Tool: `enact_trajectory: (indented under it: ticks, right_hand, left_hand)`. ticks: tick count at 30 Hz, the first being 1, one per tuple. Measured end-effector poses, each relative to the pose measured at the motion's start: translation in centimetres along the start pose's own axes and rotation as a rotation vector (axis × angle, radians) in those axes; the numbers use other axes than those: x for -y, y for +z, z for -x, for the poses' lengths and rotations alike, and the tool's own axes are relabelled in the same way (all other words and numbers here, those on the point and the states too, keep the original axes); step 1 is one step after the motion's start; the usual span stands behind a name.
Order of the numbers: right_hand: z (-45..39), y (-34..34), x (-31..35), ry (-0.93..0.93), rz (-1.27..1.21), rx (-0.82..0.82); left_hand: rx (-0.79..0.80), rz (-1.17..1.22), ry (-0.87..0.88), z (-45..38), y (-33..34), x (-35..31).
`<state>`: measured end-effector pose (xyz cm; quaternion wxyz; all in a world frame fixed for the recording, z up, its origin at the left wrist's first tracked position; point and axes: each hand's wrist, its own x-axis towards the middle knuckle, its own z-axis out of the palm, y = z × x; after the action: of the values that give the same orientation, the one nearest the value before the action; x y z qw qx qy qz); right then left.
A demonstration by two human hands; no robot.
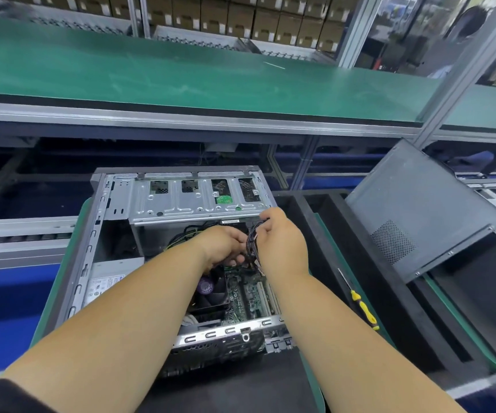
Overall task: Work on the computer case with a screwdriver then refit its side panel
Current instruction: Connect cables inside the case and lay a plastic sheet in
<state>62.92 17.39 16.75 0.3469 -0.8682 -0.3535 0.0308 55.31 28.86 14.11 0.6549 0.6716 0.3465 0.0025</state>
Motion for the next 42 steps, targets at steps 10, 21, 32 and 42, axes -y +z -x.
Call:
enact_trajectory:
  ticks: [10, 21, 32, 42]
  right_hand:
    - [-0.5, 0.6, -1.2, -0.058, -0.337, 0.058]
    - [-1.0, 1.0, -1.6, -0.131, -0.318, 0.065]
    - [-0.9, 1.1, -1.5, -0.097, -0.332, 0.108]
    - [-0.8, 1.0, -1.4, -0.147, -0.237, 0.093]
  left_hand:
    - [-0.123, -0.139, 0.026, 2.2, -2.9, -1.4]
    - [-0.197, 0.074, 0.318, 1.5, -2.5, 0.7]
    - [-0.317, -0.229, 0.453, 1.5, -2.1, 0.8]
    - [-0.367, -0.417, 0.516, 1.2, -2.0, 0.9]
